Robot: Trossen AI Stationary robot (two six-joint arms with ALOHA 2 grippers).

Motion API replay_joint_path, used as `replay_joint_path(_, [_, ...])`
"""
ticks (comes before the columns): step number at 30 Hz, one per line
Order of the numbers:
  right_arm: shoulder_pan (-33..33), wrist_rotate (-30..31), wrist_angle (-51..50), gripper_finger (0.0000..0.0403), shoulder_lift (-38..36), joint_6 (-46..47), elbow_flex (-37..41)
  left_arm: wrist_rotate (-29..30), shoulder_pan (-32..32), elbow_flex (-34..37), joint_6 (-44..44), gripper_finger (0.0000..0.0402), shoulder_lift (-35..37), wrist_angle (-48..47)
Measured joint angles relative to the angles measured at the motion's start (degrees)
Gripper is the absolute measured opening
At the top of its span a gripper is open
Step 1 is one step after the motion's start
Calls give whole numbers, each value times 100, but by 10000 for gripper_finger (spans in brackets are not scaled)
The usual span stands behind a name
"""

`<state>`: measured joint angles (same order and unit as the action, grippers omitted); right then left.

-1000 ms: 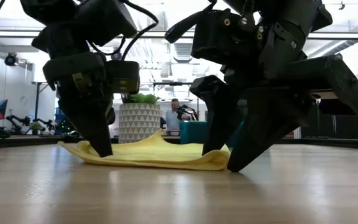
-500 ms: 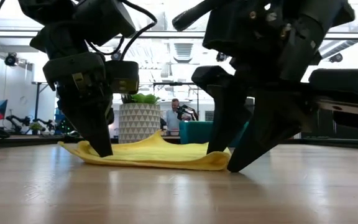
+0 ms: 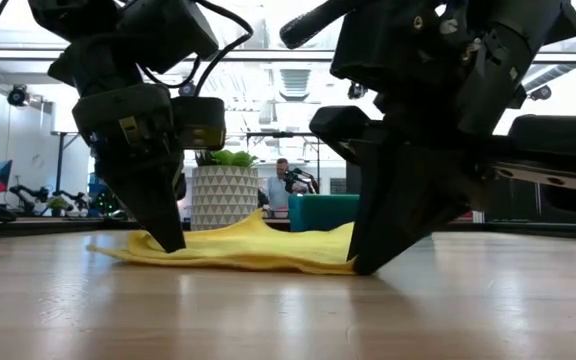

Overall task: Fold microfiber towels
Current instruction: Fold the yellow microfiber towel on top of the green microfiber towel into the dark blue bin

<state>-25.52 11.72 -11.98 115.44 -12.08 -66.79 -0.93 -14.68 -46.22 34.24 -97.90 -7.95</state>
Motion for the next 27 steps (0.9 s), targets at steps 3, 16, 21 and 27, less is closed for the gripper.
replay_joint_path(3, [-30,40,-9,10,2,0,-40,18,0,2,2,0,29,46])
replay_joint_path(16, [-122,29,-348,9,-38,344,-202,608,4,22,-7,0,688,-211])
replay_joint_path(21, [-217,33,-408,9,-65,326,-207,1144,102,92,-6,0,689,24])
replay_joint_path(27, [-338,-48,-555,9,-212,520,-207,1394,564,161,142,0,376,366])
